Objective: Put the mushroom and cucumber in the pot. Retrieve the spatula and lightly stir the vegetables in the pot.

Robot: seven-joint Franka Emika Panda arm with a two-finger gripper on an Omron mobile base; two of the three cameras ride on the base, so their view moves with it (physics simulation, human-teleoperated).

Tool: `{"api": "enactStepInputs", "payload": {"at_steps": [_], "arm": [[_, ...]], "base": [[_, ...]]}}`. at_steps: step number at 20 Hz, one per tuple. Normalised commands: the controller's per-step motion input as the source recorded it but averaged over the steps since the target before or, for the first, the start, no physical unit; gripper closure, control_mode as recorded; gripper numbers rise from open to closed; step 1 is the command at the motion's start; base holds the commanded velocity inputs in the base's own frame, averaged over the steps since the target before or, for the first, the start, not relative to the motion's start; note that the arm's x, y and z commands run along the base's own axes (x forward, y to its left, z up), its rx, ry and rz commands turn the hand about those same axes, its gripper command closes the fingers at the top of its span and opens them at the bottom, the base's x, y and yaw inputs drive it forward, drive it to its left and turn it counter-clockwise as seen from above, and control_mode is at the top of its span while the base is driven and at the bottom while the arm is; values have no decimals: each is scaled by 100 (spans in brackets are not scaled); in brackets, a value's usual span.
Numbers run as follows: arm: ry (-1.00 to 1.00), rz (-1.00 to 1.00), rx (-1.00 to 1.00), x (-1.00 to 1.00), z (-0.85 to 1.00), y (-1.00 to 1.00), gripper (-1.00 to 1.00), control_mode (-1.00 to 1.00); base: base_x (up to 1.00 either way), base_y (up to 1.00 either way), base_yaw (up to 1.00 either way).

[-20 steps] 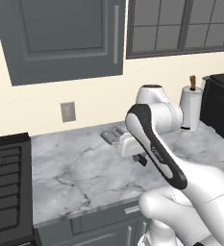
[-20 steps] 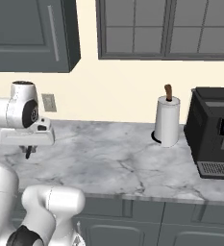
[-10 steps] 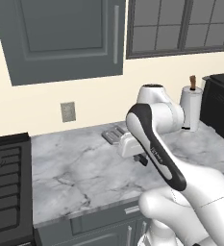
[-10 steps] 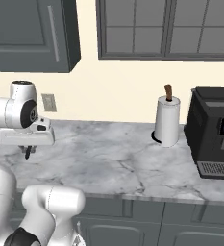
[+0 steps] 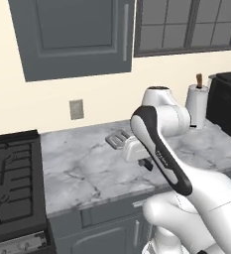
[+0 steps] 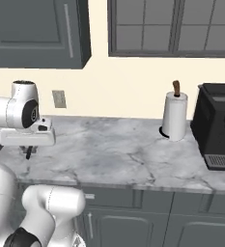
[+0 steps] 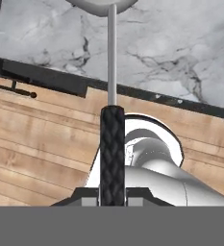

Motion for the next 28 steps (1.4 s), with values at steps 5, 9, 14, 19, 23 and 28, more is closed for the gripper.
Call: {"api": "enactStepInputs", "payload": {"at_steps": [5,9,14,19,23,28], "arm": [[0,0,0,0,0,0,100,100],[0,0,0,0,0,0,100,100],[0,0,0,0,0,0,100,100],[0,0,0,0,0,0,100,100],[0,0,0,0,0,0,100,100],[0,0,0,0,0,0,100,100]], "base": [[-35,78,3],[-1,99,0],[0,97,0],[7,75,0],[52,53,0],[31,36,4]]}}
